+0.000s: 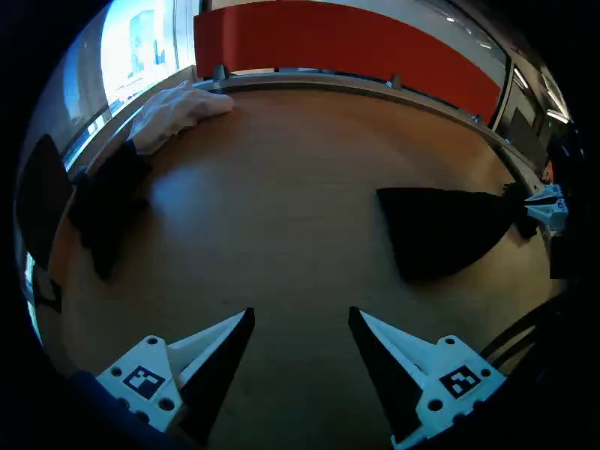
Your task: Fold towel
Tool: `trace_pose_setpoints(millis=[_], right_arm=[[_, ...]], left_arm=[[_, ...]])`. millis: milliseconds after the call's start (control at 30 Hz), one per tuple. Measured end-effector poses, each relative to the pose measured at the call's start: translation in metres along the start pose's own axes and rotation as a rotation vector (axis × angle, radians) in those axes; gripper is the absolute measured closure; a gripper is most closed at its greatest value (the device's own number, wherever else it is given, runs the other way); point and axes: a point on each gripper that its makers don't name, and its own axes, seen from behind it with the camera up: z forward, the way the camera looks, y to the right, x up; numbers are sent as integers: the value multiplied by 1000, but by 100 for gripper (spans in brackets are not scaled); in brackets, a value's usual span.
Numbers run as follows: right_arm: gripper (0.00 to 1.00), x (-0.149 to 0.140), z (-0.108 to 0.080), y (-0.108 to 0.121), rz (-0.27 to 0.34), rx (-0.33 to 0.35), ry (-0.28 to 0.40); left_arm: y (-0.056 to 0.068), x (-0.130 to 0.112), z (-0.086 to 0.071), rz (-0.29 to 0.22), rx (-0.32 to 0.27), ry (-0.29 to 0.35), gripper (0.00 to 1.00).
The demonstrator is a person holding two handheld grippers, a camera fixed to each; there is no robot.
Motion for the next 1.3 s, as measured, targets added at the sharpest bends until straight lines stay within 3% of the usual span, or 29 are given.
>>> trace_pose_setpoints(millis=[367, 733, 1300], right_arm=[[93, 35, -26, 11, -46, -24, 53], [93, 45, -44, 18, -81, -37, 64], [94, 47, -30, 4, -121, 2, 52]], left_arm=[[3, 5, 0, 6, -6, 4, 7], [7, 4, 0, 7, -8, 2, 7], [12, 3, 0, 13, -14, -2, 7]])
